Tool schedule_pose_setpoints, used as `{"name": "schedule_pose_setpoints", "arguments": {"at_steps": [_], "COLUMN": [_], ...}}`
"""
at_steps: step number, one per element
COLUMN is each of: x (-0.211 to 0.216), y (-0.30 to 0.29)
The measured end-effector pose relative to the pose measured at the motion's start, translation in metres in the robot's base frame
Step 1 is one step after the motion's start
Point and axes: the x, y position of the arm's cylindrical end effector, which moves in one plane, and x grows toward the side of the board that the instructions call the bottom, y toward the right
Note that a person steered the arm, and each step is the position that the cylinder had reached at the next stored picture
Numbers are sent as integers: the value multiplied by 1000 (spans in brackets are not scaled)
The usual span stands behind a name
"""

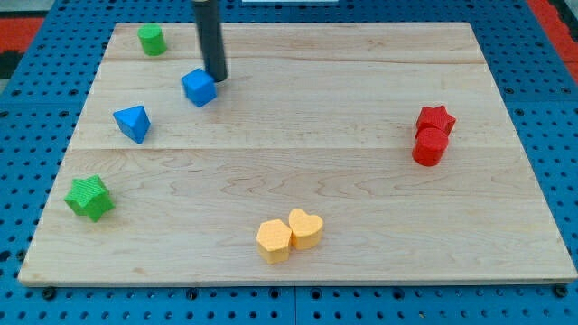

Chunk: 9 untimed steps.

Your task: Slide the green star towards the blue cube

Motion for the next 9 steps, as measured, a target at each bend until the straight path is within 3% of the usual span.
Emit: {"name": "schedule_pose_setpoints", "arguments": {"at_steps": [2,4,5,6,7,9], "x": [52,80,177,246,273,265], "y": [-27,14,34,3,-47,-104]}}
